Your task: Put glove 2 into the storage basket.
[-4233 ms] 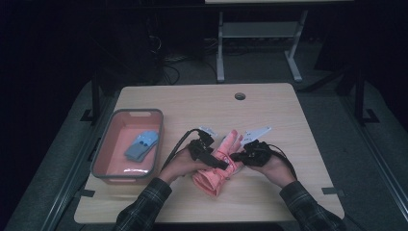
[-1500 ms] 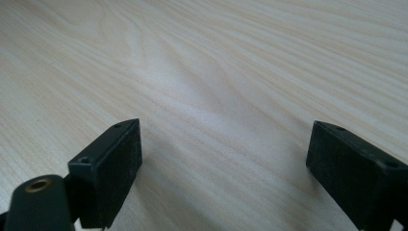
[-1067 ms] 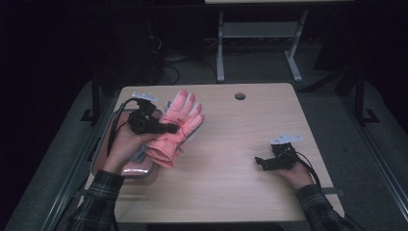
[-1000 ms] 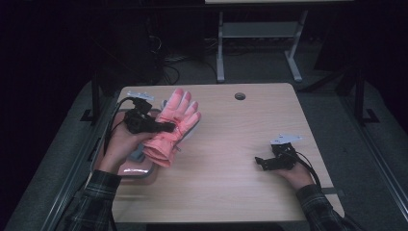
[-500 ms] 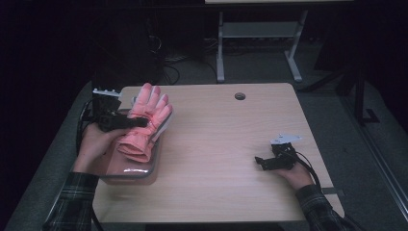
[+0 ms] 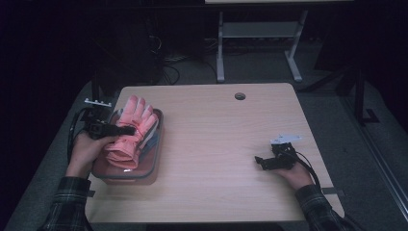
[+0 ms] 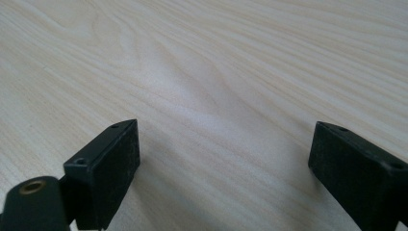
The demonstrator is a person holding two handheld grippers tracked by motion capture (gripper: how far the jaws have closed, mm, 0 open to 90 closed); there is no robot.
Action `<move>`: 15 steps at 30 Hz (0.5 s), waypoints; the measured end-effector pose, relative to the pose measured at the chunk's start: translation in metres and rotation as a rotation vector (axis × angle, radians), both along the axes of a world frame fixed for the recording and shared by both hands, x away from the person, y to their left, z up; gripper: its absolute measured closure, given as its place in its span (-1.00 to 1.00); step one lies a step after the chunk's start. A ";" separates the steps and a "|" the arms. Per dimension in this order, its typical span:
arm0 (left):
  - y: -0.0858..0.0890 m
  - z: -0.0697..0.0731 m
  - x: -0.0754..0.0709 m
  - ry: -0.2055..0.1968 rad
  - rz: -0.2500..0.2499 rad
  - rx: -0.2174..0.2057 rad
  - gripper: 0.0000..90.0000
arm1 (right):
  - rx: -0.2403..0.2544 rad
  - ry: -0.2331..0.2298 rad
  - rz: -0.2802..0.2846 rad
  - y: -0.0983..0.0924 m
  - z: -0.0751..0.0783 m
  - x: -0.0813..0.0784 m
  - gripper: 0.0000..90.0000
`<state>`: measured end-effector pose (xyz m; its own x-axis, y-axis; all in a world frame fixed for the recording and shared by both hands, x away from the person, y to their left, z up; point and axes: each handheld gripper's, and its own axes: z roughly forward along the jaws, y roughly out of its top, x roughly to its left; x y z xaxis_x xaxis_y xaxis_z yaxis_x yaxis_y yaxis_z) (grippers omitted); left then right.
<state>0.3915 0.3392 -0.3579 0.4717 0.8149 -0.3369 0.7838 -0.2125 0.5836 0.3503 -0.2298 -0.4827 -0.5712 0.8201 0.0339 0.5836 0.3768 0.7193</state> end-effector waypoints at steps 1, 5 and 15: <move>0.000 -0.005 0.002 0.012 0.001 0.003 0.37 | 0.000 0.000 0.000 0.000 0.000 0.000 -0.78; 0.000 -0.022 0.006 0.054 -0.001 0.006 0.36 | 0.000 0.001 0.000 0.000 0.000 0.000 -0.78; 0.000 -0.044 0.007 0.080 0.005 -0.007 0.28 | 0.004 0.003 -0.008 0.001 0.000 0.000 -0.78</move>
<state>0.3981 0.3391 -0.4017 0.4395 0.8144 -0.3790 0.8288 -0.2049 0.5208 0.3504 -0.2292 -0.4826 -0.5642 0.8247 0.0387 0.5890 0.3692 0.7189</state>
